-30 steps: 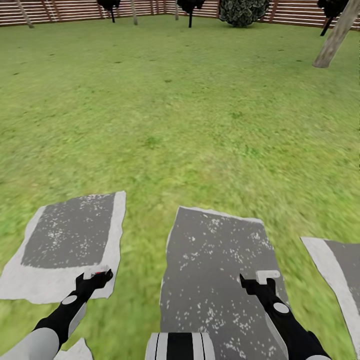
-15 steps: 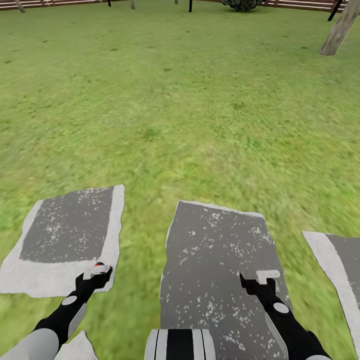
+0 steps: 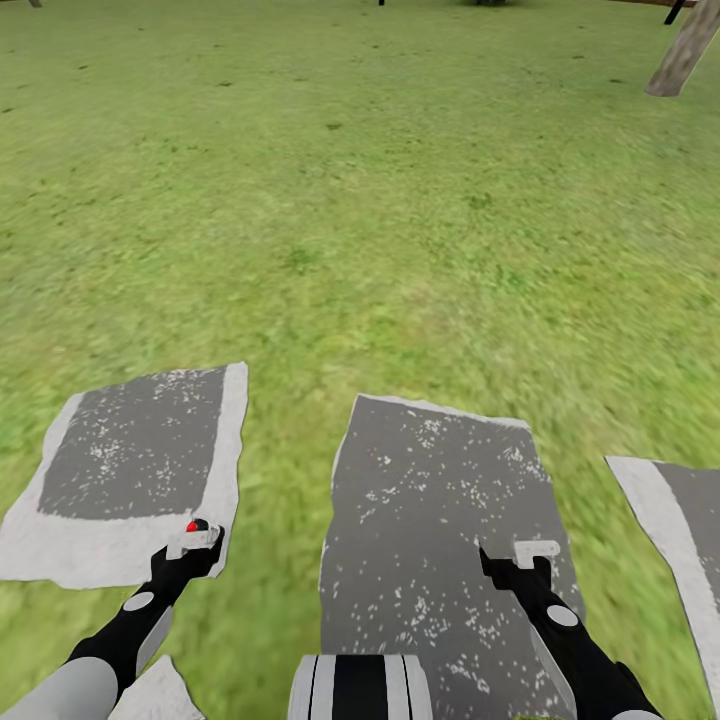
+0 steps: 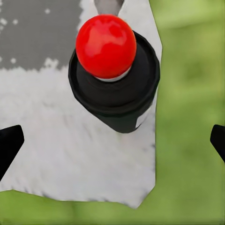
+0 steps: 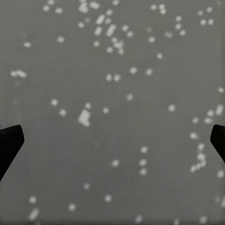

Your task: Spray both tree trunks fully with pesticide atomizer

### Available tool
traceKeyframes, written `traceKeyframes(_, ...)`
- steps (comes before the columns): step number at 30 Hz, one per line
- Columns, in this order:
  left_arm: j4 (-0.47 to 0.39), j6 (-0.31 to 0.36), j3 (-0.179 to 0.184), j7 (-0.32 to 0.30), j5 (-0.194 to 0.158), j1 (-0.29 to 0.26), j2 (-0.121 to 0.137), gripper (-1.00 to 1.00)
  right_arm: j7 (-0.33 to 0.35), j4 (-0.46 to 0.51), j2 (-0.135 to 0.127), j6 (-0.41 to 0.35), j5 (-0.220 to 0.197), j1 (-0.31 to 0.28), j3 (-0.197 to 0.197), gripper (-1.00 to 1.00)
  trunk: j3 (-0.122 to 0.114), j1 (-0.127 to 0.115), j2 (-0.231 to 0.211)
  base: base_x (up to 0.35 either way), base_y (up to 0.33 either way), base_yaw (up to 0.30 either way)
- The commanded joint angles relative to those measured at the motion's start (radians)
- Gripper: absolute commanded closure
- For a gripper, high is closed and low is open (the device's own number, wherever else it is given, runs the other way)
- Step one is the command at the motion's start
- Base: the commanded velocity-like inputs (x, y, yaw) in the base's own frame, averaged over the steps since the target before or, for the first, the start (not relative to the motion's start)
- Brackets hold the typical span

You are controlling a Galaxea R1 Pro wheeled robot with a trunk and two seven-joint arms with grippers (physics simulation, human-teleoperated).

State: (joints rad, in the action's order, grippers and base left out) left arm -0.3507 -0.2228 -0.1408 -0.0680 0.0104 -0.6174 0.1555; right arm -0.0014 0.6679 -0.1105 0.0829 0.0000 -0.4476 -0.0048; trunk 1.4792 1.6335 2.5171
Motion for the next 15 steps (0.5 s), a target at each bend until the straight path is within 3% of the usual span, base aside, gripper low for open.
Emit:
traceKeyframes(1, 0.001, -0.003, -0.007, -0.007, 0.001, 0.000, -0.001, -1.00, 0.000, -0.001, 0.000, 0.003, 0.000, 0.000, -0.001, -1.00, 0.001, 0.000, 0.000, 0.000, 0.000, 0.000)
traceKeyframes(9, 0.001, -0.004, -0.008, -0.007, 0.001, 0.001, -0.001, -1.00, 0.000, -0.001, 0.000, 0.003, 0.000, 0.000, -0.001, -1.00, 0.001, 0.000, 0.000, 0.004, 0.000, 0.000)
traceKeyframes(15, 0.000, -0.004, -0.008, -0.007, 0.000, 0.007, -0.001, -1.00, 0.000, -0.001, 0.000, 0.003, 0.000, 0.000, -0.001, -1.00, 0.001, 0.000, 0.000, 0.095, 0.000, 0.000)
